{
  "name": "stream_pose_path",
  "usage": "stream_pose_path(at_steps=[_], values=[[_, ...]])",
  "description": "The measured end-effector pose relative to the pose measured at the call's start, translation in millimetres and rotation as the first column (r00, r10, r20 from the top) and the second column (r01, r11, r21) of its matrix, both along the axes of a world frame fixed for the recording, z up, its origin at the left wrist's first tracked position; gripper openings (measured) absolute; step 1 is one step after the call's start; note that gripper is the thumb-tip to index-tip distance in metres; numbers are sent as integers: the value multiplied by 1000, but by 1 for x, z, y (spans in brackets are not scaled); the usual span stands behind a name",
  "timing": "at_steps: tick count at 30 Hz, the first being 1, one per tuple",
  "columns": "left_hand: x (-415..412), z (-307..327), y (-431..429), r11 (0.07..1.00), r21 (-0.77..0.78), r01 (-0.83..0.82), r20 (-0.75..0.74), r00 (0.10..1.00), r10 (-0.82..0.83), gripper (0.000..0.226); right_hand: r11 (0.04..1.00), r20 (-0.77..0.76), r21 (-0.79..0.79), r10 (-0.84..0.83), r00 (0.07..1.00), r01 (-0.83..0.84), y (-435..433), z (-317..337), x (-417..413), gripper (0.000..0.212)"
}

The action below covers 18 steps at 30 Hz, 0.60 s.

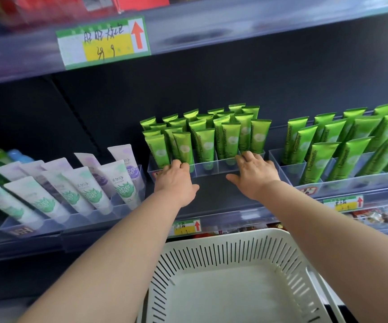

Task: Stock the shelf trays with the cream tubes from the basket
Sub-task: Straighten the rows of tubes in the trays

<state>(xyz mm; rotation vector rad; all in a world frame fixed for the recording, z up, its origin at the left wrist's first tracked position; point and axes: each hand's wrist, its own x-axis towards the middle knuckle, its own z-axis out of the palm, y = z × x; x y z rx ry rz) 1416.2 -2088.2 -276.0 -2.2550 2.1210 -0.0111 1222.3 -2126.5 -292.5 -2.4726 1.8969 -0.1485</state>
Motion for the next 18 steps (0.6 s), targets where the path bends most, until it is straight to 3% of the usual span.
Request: stream_pose_path(at_steps=[18], values=[[-3, -3, 58, 1000, 1, 7, -30, 1000, -7, 72, 999, -5, 36, 14, 1000, -14, 58, 6, -5, 61]])
